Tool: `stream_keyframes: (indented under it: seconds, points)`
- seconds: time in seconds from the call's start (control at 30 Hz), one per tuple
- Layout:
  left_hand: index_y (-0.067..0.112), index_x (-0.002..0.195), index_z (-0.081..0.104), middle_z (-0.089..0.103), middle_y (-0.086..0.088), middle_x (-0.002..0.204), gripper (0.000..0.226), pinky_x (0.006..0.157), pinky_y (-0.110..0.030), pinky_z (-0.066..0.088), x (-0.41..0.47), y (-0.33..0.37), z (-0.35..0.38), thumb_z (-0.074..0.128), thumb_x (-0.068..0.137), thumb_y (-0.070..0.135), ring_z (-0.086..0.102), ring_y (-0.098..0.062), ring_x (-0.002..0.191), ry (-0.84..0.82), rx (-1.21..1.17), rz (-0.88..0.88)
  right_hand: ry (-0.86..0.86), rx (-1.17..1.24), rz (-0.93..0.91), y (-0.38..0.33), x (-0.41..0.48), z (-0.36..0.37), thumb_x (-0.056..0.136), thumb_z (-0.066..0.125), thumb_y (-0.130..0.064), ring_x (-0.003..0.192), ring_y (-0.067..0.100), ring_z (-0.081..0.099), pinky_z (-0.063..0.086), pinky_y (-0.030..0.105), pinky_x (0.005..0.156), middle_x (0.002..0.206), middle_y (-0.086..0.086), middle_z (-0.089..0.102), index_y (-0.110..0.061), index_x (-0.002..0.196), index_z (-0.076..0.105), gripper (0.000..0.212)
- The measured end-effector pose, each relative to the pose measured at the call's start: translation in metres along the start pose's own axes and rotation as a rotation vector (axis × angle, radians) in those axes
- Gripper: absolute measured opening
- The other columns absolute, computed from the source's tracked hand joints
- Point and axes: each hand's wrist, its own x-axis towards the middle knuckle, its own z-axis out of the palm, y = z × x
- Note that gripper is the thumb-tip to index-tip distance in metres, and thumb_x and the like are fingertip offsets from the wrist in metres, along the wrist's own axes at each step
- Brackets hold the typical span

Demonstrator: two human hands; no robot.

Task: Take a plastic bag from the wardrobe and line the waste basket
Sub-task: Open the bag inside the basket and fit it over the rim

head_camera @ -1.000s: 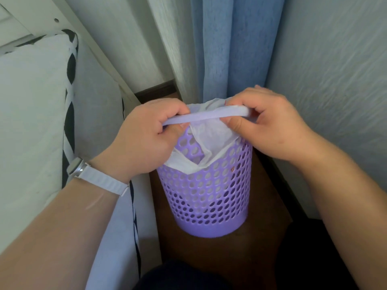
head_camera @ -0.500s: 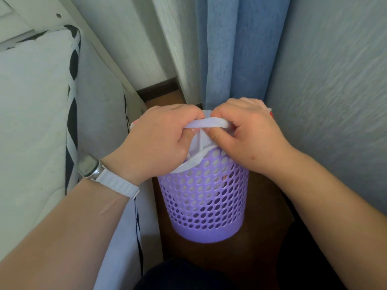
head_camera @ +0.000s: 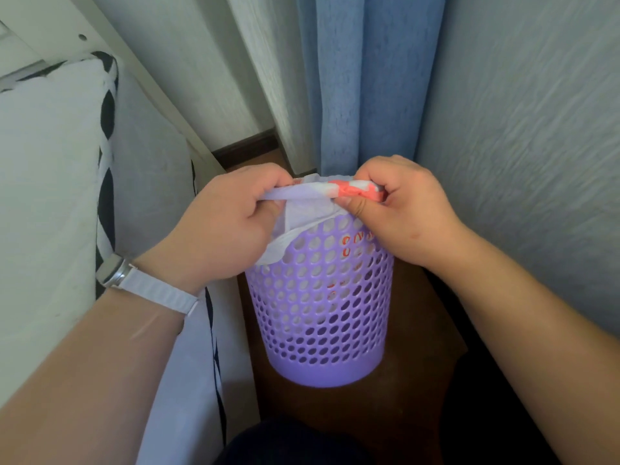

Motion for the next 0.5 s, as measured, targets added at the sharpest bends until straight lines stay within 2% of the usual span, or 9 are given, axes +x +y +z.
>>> stream_keyframes:
  seconds: [0.07, 0.17, 0.23, 0.3, 0.4, 0.5]
  points:
    - [0.022, 0.093, 0.061, 0.06, 0.007, 0.078, 0.016, 0.065, -0.029, 0.046, -0.001, 0.002, -0.004, 0.048, 0.085, 0.019, 0.055, -0.011, 0.072, -0.026, 0.013, 0.001, 0.006, 0.004, 0.007, -0.001, 0.0, 0.003, 0.084, 0.058, -0.054, 0.066, 0.019, 0.048, 0.043, 0.044, 0.061, 0.063, -0.002, 0.052, -0.013, 0.068, 0.055, 0.045]
    - [0.018, 0.113, 0.066, 0.067, 0.006, 0.103, 0.032, 0.086, -0.026, 0.045, -0.001, 0.008, -0.005, 0.057, 0.082, 0.021, 0.06, -0.01, 0.096, -0.037, 0.075, 0.101, 0.008, 0.018, -0.014, -0.006, 0.0, 0.008, 0.086, 0.061, -0.048, 0.062, 0.019, 0.047, 0.042, 0.04, 0.06, 0.06, -0.005, 0.05, -0.014, 0.063, 0.052, 0.042]
    - [0.018, 0.118, 0.066, 0.069, 0.003, 0.11, 0.036, 0.092, -0.038, 0.047, 0.0, 0.011, -0.001, 0.057, 0.086, 0.031, 0.062, -0.016, 0.106, -0.034, 0.147, 0.161, 0.005, 0.038, -0.057, -0.009, 0.0, 0.01, 0.086, 0.063, -0.037, 0.061, 0.015, 0.044, 0.039, 0.036, 0.061, 0.059, -0.013, 0.045, -0.021, 0.061, 0.047, 0.034]
    - [0.021, 0.115, 0.068, 0.07, 0.003, 0.106, 0.033, 0.086, -0.044, 0.048, 0.001, 0.013, 0.004, 0.054, 0.091, 0.039, 0.064, -0.02, 0.103, -0.018, 0.231, 0.188, 0.0, 0.035, -0.092, -0.012, 0.0, 0.011, 0.085, 0.06, -0.031, 0.061, 0.015, 0.044, 0.038, 0.035, 0.061, 0.061, -0.015, 0.043, -0.026, 0.063, 0.046, 0.026]
    - [0.021, 0.108, 0.068, 0.07, 0.004, 0.095, 0.026, 0.073, -0.044, 0.049, 0.002, 0.013, 0.008, 0.052, 0.091, 0.032, 0.065, -0.024, 0.089, -0.009, 0.264, 0.213, 0.018, -0.02, -0.081, -0.014, -0.003, 0.012, 0.083, 0.055, -0.034, 0.061, 0.021, 0.047, 0.041, 0.039, 0.06, 0.061, -0.009, 0.048, -0.016, 0.063, 0.054, 0.027]
    - [0.019, 0.102, 0.067, 0.068, 0.003, 0.089, 0.023, 0.069, -0.044, 0.049, 0.001, 0.013, 0.009, 0.05, 0.091, 0.031, 0.063, -0.022, 0.083, 0.003, 0.203, 0.203, 0.035, -0.041, -0.02, -0.017, -0.007, 0.015, 0.085, 0.059, -0.034, 0.06, 0.022, 0.048, 0.043, 0.04, 0.062, 0.058, -0.01, 0.047, -0.016, 0.065, 0.057, 0.027]
